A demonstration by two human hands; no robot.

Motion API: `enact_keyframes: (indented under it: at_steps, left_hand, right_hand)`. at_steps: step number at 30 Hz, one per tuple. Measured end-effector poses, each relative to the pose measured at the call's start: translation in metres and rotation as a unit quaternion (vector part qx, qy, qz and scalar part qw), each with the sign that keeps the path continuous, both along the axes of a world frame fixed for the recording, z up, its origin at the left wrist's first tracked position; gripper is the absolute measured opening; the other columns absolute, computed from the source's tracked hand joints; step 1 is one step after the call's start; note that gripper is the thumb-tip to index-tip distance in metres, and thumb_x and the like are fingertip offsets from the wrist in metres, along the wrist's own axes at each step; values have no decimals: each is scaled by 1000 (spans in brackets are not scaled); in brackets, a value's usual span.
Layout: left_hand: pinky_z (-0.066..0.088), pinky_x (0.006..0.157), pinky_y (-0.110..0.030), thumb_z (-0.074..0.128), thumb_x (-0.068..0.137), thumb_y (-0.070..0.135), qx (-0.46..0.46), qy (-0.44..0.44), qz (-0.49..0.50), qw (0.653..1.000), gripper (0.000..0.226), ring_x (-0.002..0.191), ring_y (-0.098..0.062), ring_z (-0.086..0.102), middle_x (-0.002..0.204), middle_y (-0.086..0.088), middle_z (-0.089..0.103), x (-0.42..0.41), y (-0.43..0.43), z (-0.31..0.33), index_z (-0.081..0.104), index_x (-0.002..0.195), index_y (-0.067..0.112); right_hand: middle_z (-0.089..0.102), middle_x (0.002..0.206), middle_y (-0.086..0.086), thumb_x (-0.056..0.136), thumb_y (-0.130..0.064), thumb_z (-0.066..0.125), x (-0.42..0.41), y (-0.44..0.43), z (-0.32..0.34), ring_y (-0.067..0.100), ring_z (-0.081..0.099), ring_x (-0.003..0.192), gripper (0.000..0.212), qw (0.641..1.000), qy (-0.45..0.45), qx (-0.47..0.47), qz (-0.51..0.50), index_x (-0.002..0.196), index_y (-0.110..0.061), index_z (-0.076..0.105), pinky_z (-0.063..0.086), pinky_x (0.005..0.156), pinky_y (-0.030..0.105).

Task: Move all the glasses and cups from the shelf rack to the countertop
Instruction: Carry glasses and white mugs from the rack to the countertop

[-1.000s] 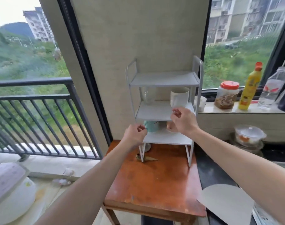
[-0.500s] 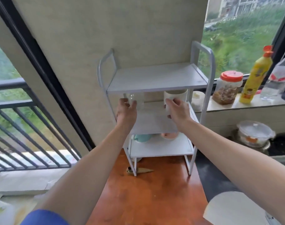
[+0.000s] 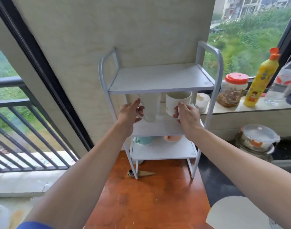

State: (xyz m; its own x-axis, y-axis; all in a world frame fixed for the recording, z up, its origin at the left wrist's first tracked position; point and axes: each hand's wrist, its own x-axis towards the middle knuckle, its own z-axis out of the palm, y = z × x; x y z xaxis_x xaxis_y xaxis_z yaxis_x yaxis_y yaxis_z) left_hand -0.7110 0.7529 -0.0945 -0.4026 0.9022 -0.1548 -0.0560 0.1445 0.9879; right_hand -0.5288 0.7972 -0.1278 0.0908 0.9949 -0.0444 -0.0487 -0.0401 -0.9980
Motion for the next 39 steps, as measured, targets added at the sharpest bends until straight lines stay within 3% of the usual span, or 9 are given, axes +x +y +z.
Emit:
enact_keyframes:
  at_steps: [9, 13, 18, 21, 24, 33, 39]
  left_hand:
    - [47, 80, -40, 50, 97, 34, 4, -8, -25, 1000, 34, 60, -18, 55, 60, -3, 60, 7, -57, 4, 59, 73, 11]
    - [45, 72, -37, 52, 96, 34, 11, -18, -42, 999, 39, 58, -18, 56, 53, -1, 60, 10, -91, 6, 52, 62, 15]
    - [41, 68, -35, 50, 97, 31, -8, -22, -87, 996, 62, 56, -20, 53, 46, 0, 58, 29, -146, -7, 56, 37, 18]
    - [42, 69, -36, 47, 99, 31, -36, -48, -114, 992, 54, 58, -21, 51, 49, -3, 56, 52, -180, -23, 52, 47, 16]
    - [46, 78, -40, 46, 99, 32, -78, -77, -145, 983, 46, 60, -23, 52, 50, -3, 55, 84, -210, -43, 46, 56, 14]
    - [44, 74, -40, 45, 98, 31, -142, -88, -295, 941, 45, 61, -24, 55, 55, -6, 58, 233, -263, -82, 52, 57, 14]
    - [42, 70, -37, 44, 98, 29, -168, -79, -411, 892, 41, 57, -21, 56, 54, -4, 59, 379, -293, -92, 51, 61, 13]
  right_hand:
    - [56, 59, 1, 89, -26, 53, 22, -54, 7, 17, 51, 60, 23, 998, 11, -16, 65, 71, -15, 60, 46, 63, 33]
    - [53, 59, 3, 93, -20, 54, 41, -91, 16, 15, 54, 53, 22, 991, 64, -22, 111, 75, -9, 59, 51, 48, 27]
    - [48, 58, 0, 96, -25, 49, 80, -155, 11, 17, 48, 57, 28, 982, 82, -44, 165, 70, -15, 54, 41, 63, 34]
    - [43, 59, 2, 97, -24, 46, 116, -196, 1, 18, 43, 57, 31, 978, 91, -71, 172, 68, -15, 52, 37, 64, 35]
    - [41, 57, 1, 96, -24, 43, 155, -240, -16, 18, 40, 55, 32, 979, 80, -98, 157, 66, -16, 48, 35, 61, 34]
    - [41, 54, 2, 93, -30, 45, 309, -360, -56, 17, 41, 53, 40, 988, 73, -123, 49, 55, -19, 52, 34, 59, 34]
    - [37, 52, 2, 93, -28, 41, 437, -450, -65, 17, 39, 49, 44, 986, 98, -119, -70, 50, -18, 45, 36, 58, 33]
